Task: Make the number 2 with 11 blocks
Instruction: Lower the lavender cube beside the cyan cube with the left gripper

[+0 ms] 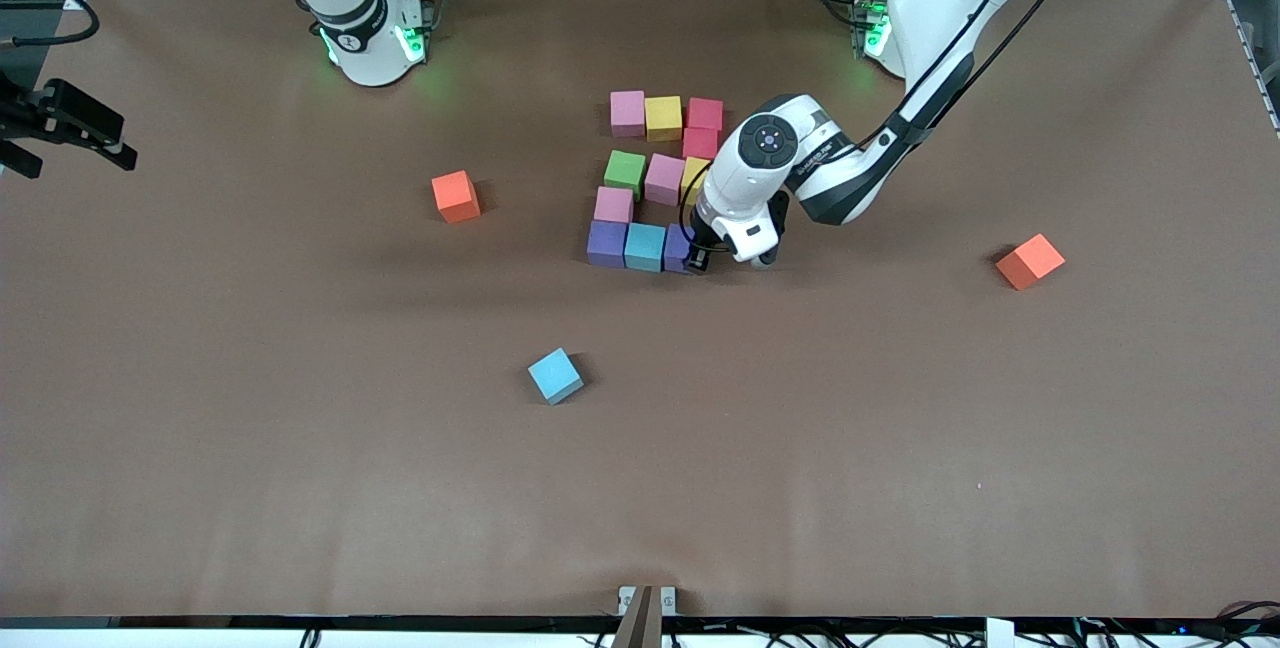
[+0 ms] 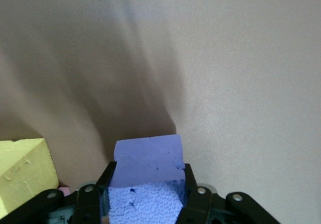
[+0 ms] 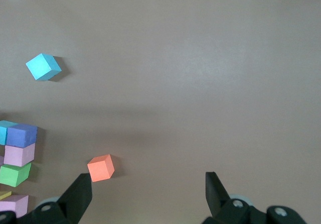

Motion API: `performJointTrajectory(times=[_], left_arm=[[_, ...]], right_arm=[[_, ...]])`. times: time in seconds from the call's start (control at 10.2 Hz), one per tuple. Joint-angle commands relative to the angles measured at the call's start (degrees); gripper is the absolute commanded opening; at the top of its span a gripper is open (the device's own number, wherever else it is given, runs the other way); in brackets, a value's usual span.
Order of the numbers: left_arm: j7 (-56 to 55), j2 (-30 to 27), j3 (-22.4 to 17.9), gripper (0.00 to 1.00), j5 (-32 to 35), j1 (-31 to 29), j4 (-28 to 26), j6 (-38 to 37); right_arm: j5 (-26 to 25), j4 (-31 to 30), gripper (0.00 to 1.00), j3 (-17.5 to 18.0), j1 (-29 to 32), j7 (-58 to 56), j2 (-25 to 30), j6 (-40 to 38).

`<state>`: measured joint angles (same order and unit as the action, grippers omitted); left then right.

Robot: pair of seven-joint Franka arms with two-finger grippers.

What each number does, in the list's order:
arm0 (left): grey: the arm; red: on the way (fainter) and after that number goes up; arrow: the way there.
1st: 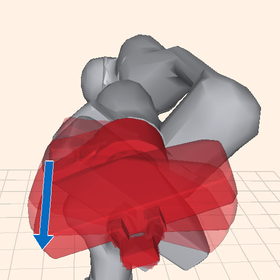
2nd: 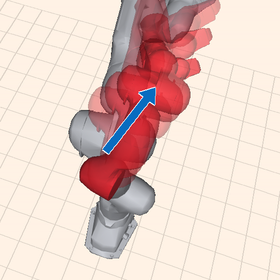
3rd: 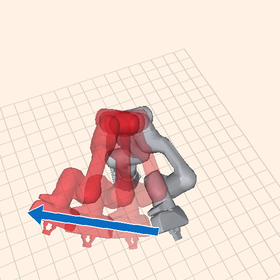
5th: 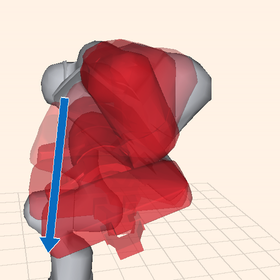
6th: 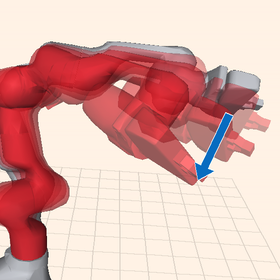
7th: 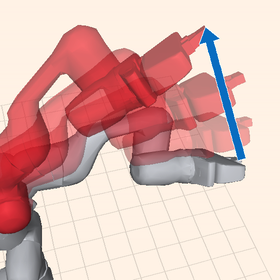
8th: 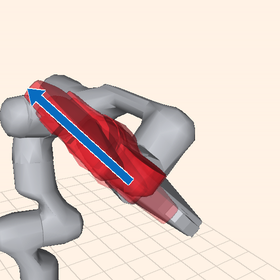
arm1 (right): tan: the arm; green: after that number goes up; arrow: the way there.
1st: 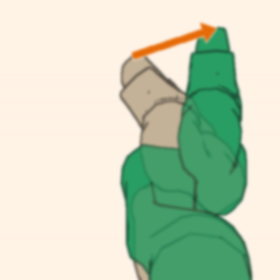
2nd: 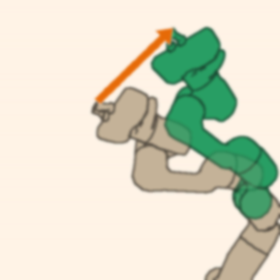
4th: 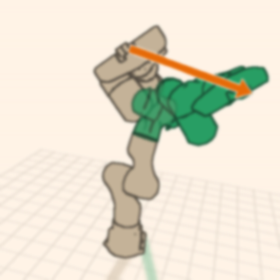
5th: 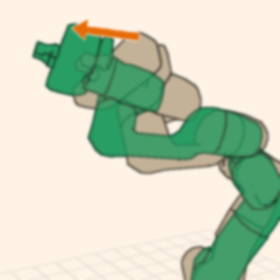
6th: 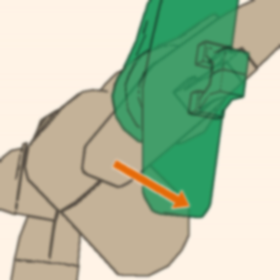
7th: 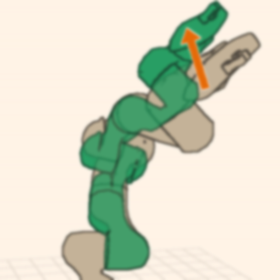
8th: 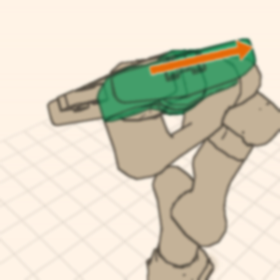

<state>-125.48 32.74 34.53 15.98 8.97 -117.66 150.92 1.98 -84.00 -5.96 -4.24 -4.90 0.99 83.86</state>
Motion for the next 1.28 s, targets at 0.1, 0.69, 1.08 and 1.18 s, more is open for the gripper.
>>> performJointTrajectory(times=[0.1,0.69,1.08,1.18], left_arm=[[0.15,0.57,0.10,0.00,0.72,-0.35,-0.03,1.48],[0.15,2.15,-0.25,0.00,0.98,-0.09,1.11,1.74],[0.32,2.33,-0.43,0.00,1.07,-0.09,1.20,1.74],[0.33,2.33,-0.43,0.65,1.07,-0.09,1.20,1.74]], right_arm=[[-0.14,-0.20,1.00,-0.28,0.55,0.24,0.24,-0.80],[0.30,0.33,1.00,-0.63,1.78,1.03,0.24,-0.88],[0.30,0.51,1.00,-0.63,2.22,0.95,0.42,-0.89],[0.30,0.51,1.00,-0.63,2.30,0.95,0.42,-0.89]])
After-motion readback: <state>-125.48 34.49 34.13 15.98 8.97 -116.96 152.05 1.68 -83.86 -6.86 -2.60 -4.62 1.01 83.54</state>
